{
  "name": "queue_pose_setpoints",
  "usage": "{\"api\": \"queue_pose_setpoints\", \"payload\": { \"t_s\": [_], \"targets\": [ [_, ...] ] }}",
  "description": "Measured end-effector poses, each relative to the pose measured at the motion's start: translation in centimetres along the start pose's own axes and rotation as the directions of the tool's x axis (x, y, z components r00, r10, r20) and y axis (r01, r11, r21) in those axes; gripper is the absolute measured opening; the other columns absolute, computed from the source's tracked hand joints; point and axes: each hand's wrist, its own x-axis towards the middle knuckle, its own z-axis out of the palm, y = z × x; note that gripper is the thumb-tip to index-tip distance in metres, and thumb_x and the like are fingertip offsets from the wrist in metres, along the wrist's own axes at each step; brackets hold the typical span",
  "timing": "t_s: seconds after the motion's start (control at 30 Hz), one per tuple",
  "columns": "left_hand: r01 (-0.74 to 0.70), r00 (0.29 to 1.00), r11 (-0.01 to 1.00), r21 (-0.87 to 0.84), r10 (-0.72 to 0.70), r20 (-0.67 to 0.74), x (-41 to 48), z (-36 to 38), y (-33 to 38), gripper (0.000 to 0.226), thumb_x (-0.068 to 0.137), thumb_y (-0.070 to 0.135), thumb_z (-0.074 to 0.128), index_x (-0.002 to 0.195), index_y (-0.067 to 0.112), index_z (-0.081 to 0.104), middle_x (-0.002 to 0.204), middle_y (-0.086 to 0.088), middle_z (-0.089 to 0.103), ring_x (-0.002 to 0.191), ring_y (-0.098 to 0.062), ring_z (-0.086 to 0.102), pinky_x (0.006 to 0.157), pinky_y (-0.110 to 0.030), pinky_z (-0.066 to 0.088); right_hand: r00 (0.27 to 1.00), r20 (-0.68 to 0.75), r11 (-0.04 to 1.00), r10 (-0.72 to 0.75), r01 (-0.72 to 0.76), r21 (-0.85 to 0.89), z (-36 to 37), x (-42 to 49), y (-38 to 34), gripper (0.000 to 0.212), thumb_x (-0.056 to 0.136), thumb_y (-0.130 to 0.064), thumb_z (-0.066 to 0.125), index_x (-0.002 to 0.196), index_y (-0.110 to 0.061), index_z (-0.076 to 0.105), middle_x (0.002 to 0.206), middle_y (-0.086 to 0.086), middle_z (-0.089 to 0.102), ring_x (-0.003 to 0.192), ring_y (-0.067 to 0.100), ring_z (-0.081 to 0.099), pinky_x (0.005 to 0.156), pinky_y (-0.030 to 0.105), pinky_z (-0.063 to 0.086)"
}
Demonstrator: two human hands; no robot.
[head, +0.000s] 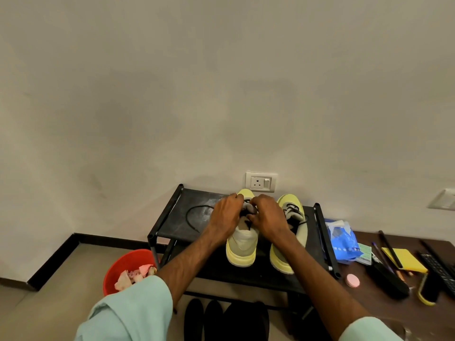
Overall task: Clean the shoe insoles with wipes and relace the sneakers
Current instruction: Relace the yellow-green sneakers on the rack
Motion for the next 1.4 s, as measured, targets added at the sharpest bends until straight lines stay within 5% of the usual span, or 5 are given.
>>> {"api": "queue_pose_setpoints", "payload": {
  "t_s": [0.27, 0.5, 0.77, 1.03, 1.4],
  "targets": [
    [-0.183, 0.982, 0.983, -0.023, 0.184, 0.034, 0.7, -0.3, -2.0, 0.038, 0.102, 0.037, 0.051, 0.127, 0.009, 0.049, 0.113, -0.012, 0.065, 0.095, -0.026, 0.063, 0.073, -0.024, 0.036, 0.999, -0.005, 0.999, 0.034, -0.034, -0.016, 0.0, 1.4, -0.2, 0.010, 0.089, -0.018, 0.072, 0.093, -0.009, 0.073, 0.091, 0.013, 0.074, 0.080, 0.031, 0.068, 0.069, 0.038, 0.055],
    [-0.180, 0.981, 0.980, -0.080, 0.185, 0.064, 0.6, 0.3, -2.3, 0.046, 0.102, 0.044, 0.050, 0.133, 0.010, 0.044, 0.115, -0.013, 0.064, 0.096, -0.024, 0.063, 0.079, -0.027, 0.046, 0.993, 0.121, 1.000, -0.006, 0.008, -0.017, -1.1, 3.5, 0.7, 0.018, 0.089, -0.025, 0.076, 0.100, -0.012, 0.072, 0.101, 0.010, 0.072, 0.087, 0.028, 0.066, 0.079, 0.040, 0.058],
    [-0.117, 0.992, 0.991, -0.065, 0.121, 0.045, 0.8, -0.1, -2.6, 0.034, 0.101, 0.035, 0.057, 0.122, 0.011, 0.045, 0.106, -0.011, 0.066, 0.083, -0.024, 0.063, 0.067, -0.025, 0.042, 0.987, 0.140, 0.994, -0.077, 0.087, -0.067, -0.9, 4.5, 0.6, 0.020, 0.096, -0.026, 0.066, 0.108, -0.010, 0.066, 0.104, 0.014, 0.070, 0.089, 0.031, 0.064, 0.080, 0.047, 0.058],
    [-0.124, 0.992, 0.974, -0.191, 0.125, -0.005, 0.8, -0.2, -2.6, 0.033, 0.102, 0.036, 0.053, 0.122, 0.011, 0.046, 0.105, -0.008, 0.064, 0.080, -0.013, 0.051, 0.068, -0.022, 0.041, 0.985, 0.170, 0.995, -0.028, 0.044, -0.088, -1.1, 2.5, 0.5, 0.038, 0.081, -0.032, 0.083, 0.110, -0.013, 0.069, 0.109, 0.007, 0.069, 0.096, 0.026, 0.065, 0.077, 0.033, 0.053],
    [-0.164, 0.986, 0.967, -0.195, 0.169, 0.011, 1.5, -1.2, -3.4, 0.022, 0.100, 0.028, 0.058, 0.112, 0.013, 0.049, 0.095, -0.011, 0.067, 0.074, -0.023, 0.060, 0.064, -0.036, 0.054, 0.986, 0.150, 0.997, -0.071, 0.072, 0.002, -0.9, 3.0, 0.4, 0.017, 0.095, -0.022, 0.068, 0.095, -0.006, 0.074, 0.089, 0.012, 0.071, 0.075, 0.028, 0.065, 0.071, 0.038, 0.056]
  ]
}}
